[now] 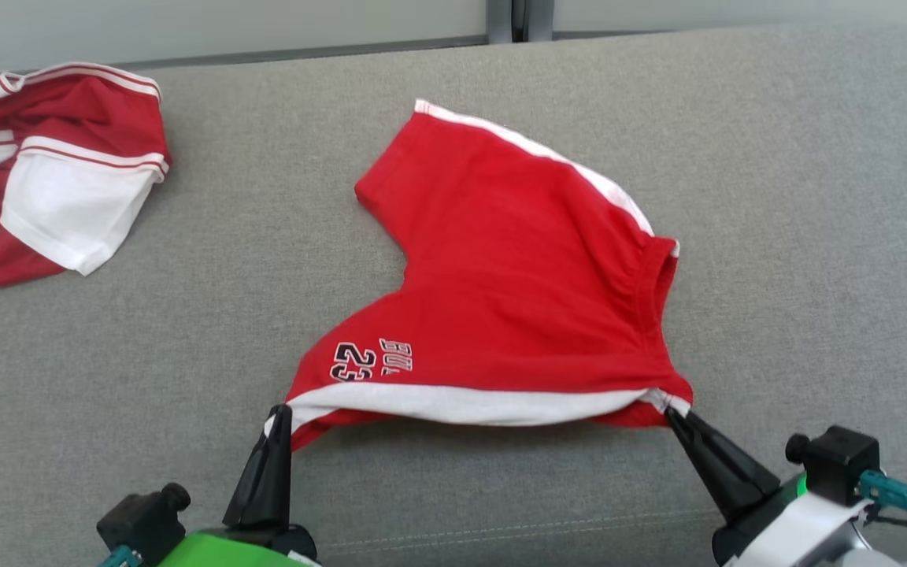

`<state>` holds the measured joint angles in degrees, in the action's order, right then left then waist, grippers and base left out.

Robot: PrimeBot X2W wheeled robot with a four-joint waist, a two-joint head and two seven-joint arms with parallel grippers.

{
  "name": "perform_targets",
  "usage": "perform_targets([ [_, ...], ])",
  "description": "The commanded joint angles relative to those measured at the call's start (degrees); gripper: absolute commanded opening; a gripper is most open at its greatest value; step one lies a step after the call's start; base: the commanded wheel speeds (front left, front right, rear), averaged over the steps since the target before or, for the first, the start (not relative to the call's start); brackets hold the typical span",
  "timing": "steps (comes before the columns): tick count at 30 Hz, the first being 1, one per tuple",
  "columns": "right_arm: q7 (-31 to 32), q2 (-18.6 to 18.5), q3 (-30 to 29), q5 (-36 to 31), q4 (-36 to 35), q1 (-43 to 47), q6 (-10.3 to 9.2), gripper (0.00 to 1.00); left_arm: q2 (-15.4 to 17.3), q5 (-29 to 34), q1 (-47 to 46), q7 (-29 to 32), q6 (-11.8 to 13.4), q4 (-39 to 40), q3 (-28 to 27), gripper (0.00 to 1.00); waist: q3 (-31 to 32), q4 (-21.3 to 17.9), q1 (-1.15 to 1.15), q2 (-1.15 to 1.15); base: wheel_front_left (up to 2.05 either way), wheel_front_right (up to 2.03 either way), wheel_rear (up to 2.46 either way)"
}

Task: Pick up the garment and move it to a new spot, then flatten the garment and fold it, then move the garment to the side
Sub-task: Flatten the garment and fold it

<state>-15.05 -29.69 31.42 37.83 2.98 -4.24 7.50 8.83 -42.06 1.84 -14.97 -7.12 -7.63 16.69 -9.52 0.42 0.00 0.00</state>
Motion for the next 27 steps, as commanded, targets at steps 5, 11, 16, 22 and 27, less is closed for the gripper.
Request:
perform_targets([
  [5, 1.0, -1.2, -0.4, -0.5, -2.7, 4.7, -0.02, 0.00, -0.3, 1.1, 5.1, -0.2, -0.4, 2.9, -1.1, 0.00, 2.1, 0.3, 0.00, 0.00, 0.00, 0.00, 0.00],
  [11, 2.3, -1.4, -2.3, -0.5, -4.8, 7.0, -0.02, 0.00, -0.3, 1.6, 8.6, -0.1, -0.1, 5.9, -1.0, 0.00, 2.0, -0.3, 0.00, 0.00, 0.00, 0.00, 0.00],
  [16, 3.5, -0.2, -2.0, 0.0, -4.3, 5.3, -0.02, 0.00, 0.3, 1.9, 5.6, 1.2, 0.0, 6.4, -0.4, 0.00, 1.9, -0.6, 0.00, 0.00, 0.00, 0.00, 0.00],
  [22, 4.2, 0.5, -0.5, 0.8, -2.9, 2.5, -0.02, 0.00, 1.9, 3.1, -0.7, 2.9, -0.2, 4.8, 0.6, 0.00, 1.6, -0.7, 0.00, 0.00, 0.00, 0.00, 0.00],
  [27, 3.7, 1.0, -0.3, 2.2, -1.8, -0.7, -0.02, 0.00, 4.0, 4.0, -10.9, 5.6, -0.3, 1.2, 1.8, 0.00, 0.5, -1.6, 0.00, 0.00, 0.00, 0.00, 0.00],
])
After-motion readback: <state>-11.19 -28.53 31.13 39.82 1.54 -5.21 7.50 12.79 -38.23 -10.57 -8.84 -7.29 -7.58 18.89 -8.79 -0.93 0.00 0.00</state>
